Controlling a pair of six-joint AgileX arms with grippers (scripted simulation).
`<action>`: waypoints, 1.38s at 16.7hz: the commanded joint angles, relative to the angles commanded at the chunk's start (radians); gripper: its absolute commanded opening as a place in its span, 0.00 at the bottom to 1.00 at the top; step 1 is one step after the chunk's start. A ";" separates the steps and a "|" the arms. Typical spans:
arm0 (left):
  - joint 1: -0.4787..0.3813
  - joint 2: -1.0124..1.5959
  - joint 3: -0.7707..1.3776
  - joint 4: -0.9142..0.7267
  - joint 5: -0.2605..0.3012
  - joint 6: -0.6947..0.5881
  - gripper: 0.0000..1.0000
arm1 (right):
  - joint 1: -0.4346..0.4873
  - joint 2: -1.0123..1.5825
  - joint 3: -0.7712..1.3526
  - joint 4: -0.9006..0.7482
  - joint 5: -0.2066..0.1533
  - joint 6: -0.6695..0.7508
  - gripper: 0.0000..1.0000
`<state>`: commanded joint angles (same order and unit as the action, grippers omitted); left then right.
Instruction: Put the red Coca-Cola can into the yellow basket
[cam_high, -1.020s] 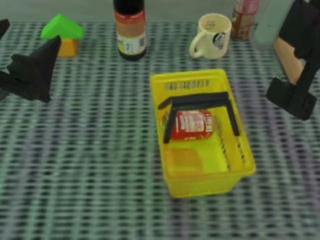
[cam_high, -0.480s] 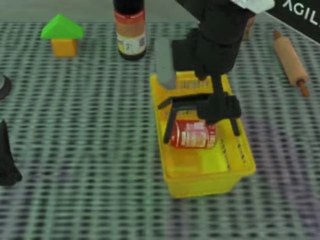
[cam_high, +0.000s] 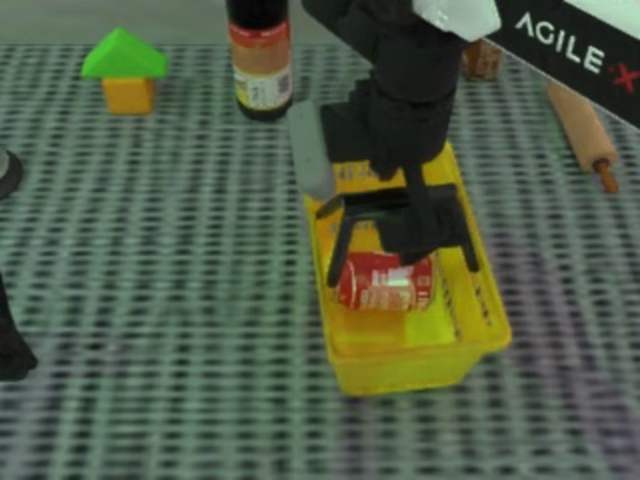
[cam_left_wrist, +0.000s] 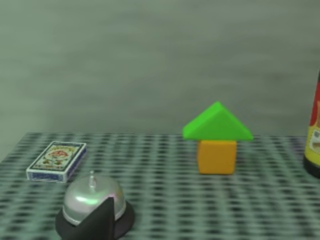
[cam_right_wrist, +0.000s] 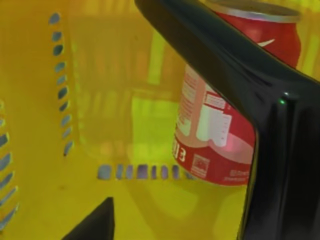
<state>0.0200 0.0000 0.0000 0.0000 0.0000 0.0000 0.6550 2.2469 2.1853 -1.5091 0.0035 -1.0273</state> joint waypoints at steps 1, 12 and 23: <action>0.000 0.000 0.000 0.000 0.000 0.000 1.00 | -0.004 0.003 0.001 0.000 0.000 0.000 1.00; 0.000 0.000 0.000 0.000 0.000 0.000 1.00 | 0.001 -0.014 -0.104 0.089 0.000 0.001 0.92; 0.000 0.000 0.000 0.000 0.000 0.000 1.00 | 0.001 -0.014 -0.104 0.089 0.000 0.001 0.10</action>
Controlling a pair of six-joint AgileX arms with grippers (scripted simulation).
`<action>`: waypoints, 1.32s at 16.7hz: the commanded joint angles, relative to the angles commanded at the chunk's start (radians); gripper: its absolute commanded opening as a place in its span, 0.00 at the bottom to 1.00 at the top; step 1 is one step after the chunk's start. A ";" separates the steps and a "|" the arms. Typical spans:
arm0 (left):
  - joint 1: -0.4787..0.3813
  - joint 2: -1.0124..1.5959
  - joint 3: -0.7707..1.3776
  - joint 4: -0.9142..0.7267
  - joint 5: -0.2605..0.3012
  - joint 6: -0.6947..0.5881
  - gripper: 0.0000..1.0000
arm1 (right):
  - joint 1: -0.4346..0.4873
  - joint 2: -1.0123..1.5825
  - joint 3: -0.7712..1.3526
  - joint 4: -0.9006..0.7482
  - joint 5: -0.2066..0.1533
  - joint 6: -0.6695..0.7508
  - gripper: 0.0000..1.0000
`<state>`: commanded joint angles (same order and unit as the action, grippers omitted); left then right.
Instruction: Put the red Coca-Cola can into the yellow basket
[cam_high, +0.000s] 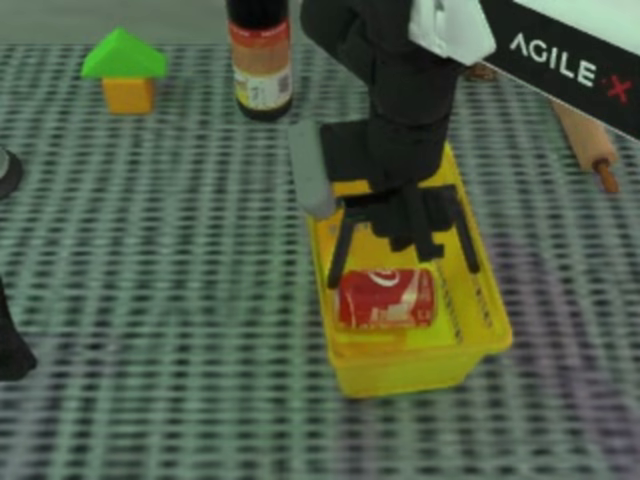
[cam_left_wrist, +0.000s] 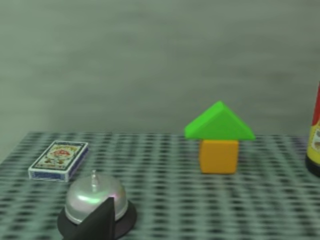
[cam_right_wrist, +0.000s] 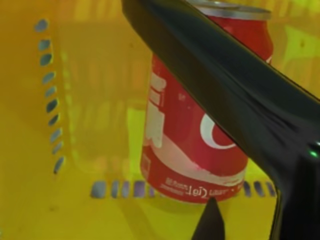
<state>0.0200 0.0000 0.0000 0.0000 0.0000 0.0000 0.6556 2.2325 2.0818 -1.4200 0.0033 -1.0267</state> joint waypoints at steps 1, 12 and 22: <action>0.000 0.000 0.000 0.000 0.000 0.000 1.00 | 0.000 0.000 0.000 0.000 0.000 0.000 0.02; 0.000 0.000 0.000 0.000 0.000 0.000 1.00 | 0.000 0.000 0.000 0.000 0.000 0.000 0.00; 0.000 0.000 0.000 0.000 0.000 0.000 1.00 | 0.000 0.000 0.000 0.000 0.000 0.000 0.00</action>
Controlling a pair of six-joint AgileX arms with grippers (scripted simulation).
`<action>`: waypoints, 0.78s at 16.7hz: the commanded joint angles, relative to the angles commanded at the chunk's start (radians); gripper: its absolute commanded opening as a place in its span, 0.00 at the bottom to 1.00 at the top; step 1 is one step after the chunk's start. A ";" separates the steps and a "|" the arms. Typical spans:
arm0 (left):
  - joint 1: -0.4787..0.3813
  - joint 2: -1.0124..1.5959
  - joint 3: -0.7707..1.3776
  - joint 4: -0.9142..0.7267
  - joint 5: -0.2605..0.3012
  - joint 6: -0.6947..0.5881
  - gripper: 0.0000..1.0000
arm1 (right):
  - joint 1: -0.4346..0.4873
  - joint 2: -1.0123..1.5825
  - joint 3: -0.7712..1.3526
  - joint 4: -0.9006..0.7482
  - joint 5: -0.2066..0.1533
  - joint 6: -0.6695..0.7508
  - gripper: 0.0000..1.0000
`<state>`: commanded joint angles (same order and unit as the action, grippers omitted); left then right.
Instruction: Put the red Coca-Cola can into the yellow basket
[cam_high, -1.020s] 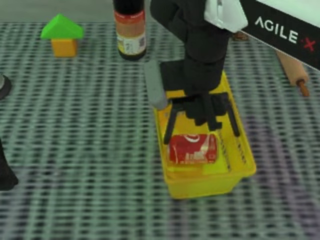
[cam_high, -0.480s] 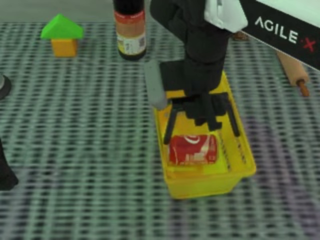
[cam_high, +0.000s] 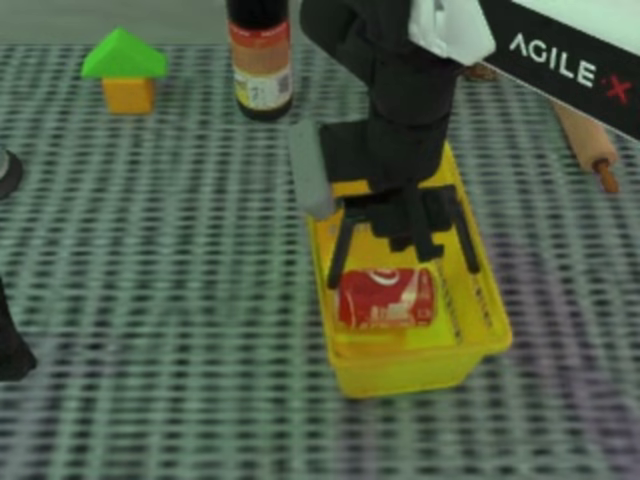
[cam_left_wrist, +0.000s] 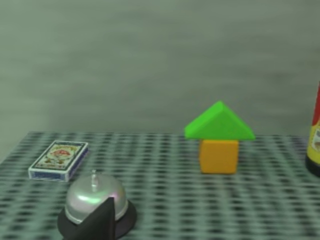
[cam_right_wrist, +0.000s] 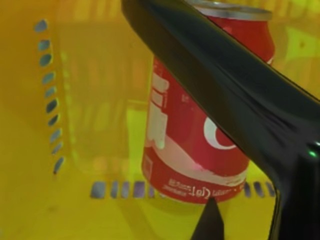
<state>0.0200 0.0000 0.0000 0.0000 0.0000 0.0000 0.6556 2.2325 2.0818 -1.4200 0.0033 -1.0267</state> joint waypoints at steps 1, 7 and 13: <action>0.000 0.000 0.000 0.000 0.000 0.000 1.00 | 0.000 0.000 0.000 0.000 0.000 0.000 0.00; 0.000 0.000 0.000 0.000 0.000 0.000 1.00 | 0.000 0.000 0.000 0.000 0.000 0.000 0.00; 0.000 0.000 0.000 0.000 0.000 0.000 1.00 | -0.005 -0.001 0.041 -0.042 0.000 -0.010 0.00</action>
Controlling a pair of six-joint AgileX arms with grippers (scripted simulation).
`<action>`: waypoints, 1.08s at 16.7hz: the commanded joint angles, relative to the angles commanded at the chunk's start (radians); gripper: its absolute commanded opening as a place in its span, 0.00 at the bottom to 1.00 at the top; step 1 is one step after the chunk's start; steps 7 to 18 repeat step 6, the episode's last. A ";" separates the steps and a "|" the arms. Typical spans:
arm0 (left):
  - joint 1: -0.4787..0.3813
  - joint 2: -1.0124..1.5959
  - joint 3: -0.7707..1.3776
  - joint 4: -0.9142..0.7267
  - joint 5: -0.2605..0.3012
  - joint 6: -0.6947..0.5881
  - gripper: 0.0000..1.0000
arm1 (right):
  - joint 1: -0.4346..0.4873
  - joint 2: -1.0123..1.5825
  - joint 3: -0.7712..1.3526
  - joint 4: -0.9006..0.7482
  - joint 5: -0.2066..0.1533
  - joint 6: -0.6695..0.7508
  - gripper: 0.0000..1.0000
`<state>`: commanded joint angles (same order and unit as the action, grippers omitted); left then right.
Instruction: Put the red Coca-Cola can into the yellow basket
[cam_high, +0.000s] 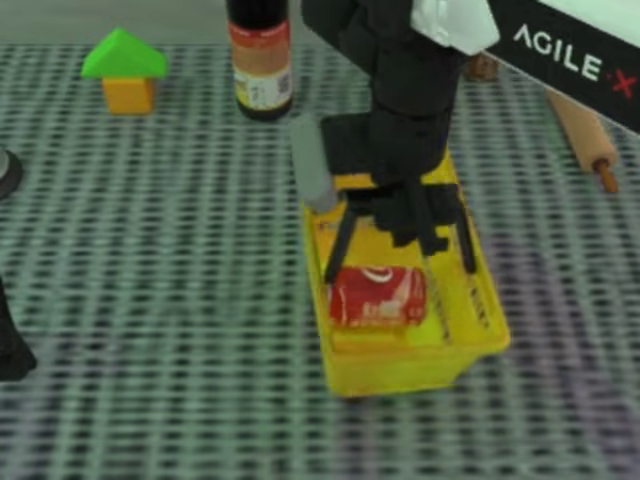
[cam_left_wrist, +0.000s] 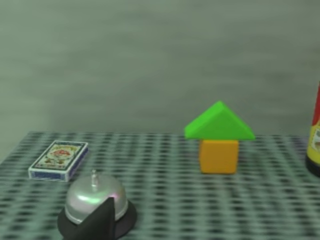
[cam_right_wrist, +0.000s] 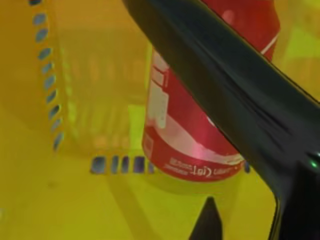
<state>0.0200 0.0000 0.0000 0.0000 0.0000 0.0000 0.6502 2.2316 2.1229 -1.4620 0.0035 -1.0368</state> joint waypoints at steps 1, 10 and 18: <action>0.000 0.000 0.000 0.000 0.000 0.000 1.00 | -0.005 -0.002 0.028 -0.030 0.000 -0.005 0.00; 0.000 0.000 0.000 0.000 0.000 0.000 1.00 | -0.024 -0.015 0.133 -0.148 0.000 -0.027 0.00; 0.000 0.000 0.000 0.000 0.000 0.000 1.00 | -0.024 -0.015 0.133 -0.148 0.000 -0.027 0.00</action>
